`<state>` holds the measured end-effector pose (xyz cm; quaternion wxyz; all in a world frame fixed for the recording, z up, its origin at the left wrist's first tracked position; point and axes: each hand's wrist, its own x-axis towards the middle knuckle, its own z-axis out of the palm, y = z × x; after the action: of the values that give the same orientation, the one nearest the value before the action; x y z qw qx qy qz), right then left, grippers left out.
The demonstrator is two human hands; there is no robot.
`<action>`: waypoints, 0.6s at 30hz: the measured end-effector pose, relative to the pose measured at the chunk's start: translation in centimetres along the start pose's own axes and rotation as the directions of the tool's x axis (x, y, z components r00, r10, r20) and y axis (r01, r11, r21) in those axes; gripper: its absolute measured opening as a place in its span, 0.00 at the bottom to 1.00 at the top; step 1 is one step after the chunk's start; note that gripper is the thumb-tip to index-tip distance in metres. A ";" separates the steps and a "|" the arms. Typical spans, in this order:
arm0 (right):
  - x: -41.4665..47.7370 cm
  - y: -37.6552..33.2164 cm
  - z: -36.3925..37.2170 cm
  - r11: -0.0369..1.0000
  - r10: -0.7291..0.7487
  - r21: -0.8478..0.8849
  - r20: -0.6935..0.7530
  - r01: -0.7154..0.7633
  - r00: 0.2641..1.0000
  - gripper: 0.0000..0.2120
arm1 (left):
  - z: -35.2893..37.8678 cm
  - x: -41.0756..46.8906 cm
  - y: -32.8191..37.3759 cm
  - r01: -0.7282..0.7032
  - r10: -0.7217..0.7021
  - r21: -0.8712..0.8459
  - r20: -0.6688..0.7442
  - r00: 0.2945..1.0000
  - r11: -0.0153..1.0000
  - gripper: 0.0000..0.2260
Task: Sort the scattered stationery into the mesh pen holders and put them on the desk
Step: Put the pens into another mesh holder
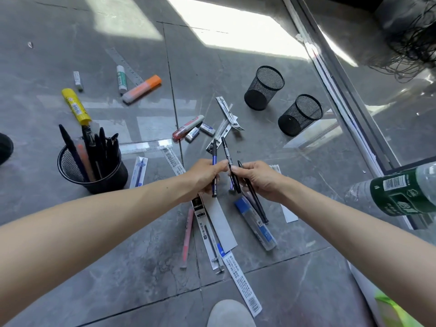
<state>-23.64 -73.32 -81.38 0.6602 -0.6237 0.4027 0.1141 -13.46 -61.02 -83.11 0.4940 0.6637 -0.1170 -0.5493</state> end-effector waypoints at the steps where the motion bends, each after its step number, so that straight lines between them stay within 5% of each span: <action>1: 0.1 0.0 0.0 1.000 0.010 -0.001 0.008 -0.010 1.000 0.08 | -0.1 -0.1 0.0 -0.004 0.004 0.016 0.002 1.000 1.000 0.14; 8: -0.4 -0.6 1.7 0.999 0.031 -0.045 0.089 -0.027 0.996 0.10 | -0.7 -0.2 -0.4 -0.058 0.059 0.021 -0.030 0.998 0.998 0.16; 11: -0.5 -0.8 2.3 0.920 -0.206 -0.349 -0.044 0.178 0.977 0.07 | -1.7 -0.1 -0.4 -0.008 -0.006 -0.086 -0.164 0.987 0.996 0.17; 14: -0.3 -0.8 2.4 0.623 -0.511 -0.681 0.019 0.385 0.860 0.07 | -3.4 -0.5 0.1 0.146 -0.151 -0.404 0.020 0.988 0.903 0.17; 16: -0.3 -0.5 2.4 0.224 -0.691 -0.851 0.205 0.475 0.693 0.08 | -4.7 -1.1 0.2 0.211 -0.158 -0.345 0.174 0.972 0.914 0.18; 18: 0.0 0.1 2.1 -0.172 -0.713 -0.868 0.436 0.466 0.549 0.12 | -5.4 -1.8 0.4 0.225 -0.173 -0.179 0.268 0.948 0.958 0.18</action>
<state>-22.90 -71.36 -81.67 0.0516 -0.9967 -0.0360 -0.0520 -9.39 -57.09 -82.12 0.4834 0.5427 -0.0524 -0.6849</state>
